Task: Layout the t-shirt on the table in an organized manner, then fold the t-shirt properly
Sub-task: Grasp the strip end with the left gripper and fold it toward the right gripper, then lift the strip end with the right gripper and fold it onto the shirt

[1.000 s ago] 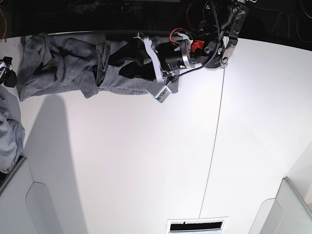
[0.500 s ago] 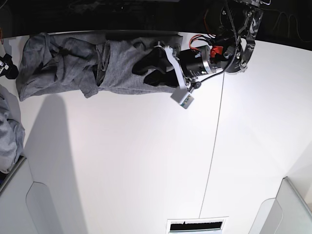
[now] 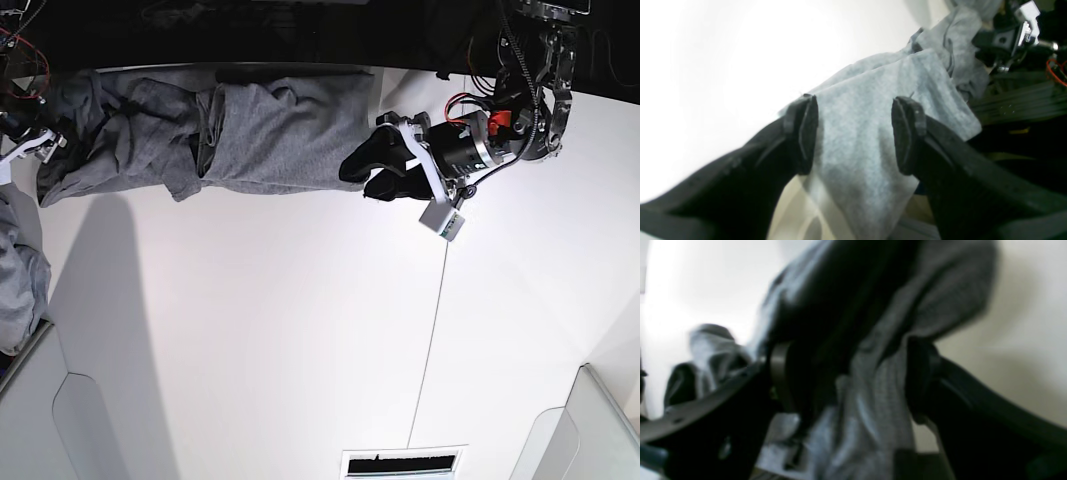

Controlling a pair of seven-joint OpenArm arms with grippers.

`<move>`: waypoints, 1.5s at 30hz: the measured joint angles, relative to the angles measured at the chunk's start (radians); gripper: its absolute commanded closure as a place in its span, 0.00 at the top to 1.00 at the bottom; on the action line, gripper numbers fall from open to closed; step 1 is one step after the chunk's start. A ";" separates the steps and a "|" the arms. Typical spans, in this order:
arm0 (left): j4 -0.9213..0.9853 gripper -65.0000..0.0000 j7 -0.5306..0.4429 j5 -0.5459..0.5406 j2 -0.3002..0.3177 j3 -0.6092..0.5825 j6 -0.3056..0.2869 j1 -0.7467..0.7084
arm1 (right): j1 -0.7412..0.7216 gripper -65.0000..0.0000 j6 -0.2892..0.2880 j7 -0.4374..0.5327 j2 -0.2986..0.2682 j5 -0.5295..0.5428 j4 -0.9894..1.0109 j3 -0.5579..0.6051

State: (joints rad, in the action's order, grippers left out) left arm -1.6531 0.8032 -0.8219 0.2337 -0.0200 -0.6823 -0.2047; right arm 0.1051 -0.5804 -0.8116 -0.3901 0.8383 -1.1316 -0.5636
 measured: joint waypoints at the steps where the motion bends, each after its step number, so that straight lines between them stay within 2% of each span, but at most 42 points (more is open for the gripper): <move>1: 0.000 0.57 0.000 0.000 -0.001 0.006 0.000 0.000 | -0.003 0.65 -0.002 0.000 0.006 0.001 -0.001 0.002; 3: 0.000 0.57 0.000 -0.001 -0.003 0.020 0.000 0.000 | -0.011 0.50 -0.004 -0.002 0.008 -0.004 0.000 0.003; 7: 0.000 0.57 0.001 -0.002 -0.004 0.092 0.000 -0.002 | -0.020 0.04 0.001 -0.023 0.008 -0.029 0.002 0.003; 8: 0.000 0.57 0.001 -0.002 -0.003 0.115 0.000 -0.002 | -0.022 0.00 0.001 -0.024 0.008 -0.031 0.002 0.004; 14: 0.000 0.57 -0.001 0.028 0.045 0.200 0.000 -0.003 | -0.071 0.00 0.001 -0.039 0.003 -0.049 0.002 0.005; 19: -0.001 0.57 0.003 0.067 0.123 0.201 -0.001 -0.063 | -0.126 0.00 0.001 -0.044 -0.045 -0.046 0.002 0.003; 21: -0.001 0.57 0.003 0.066 0.131 0.201 -0.001 -0.099 | -0.151 0.00 0.002 -0.061 -0.059 -0.035 -0.003 0.000; 25: -0.001 0.57 -0.017 0.074 0.116 0.197 -0.002 -0.148 | -0.182 0.00 0.003 -0.154 -0.051 0.008 -0.064 -0.002; 28: 0.017 0.57 -0.025 0.093 0.077 0.196 -0.003 -0.158 | -0.182 0.00 0.001 -0.214 -0.032 0.050 -0.143 -0.001; 31: 0.085 0.57 -0.077 0.121 0.060 0.161 -0.003 -0.150 | -0.180 0.00 0.000 -0.290 -0.002 0.126 -0.234 -0.001; 35: 0.179 0.57 -0.151 0.122 0.054 0.095 -0.022 -0.138 | -0.148 0.00 -0.002 -0.291 0.045 0.138 -0.374 0.052; 41: 0.223 0.57 -0.164 0.109 0.054 0.029 -0.026 -0.100 | -0.059 0.00 -0.006 -0.295 0.117 0.105 -0.512 0.209; 45: 0.224 0.57 -0.169 0.106 0.055 0.014 -0.026 -0.100 | -0.032 0.00 -0.007 -0.291 0.174 0.088 -0.526 0.283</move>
State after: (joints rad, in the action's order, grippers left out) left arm -1.4296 0.6342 -0.7155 0.2882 -0.0063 -0.7086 -0.3042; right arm 0.0734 -0.5873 -1.1023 -0.2157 0.9260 -1.6577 -0.2802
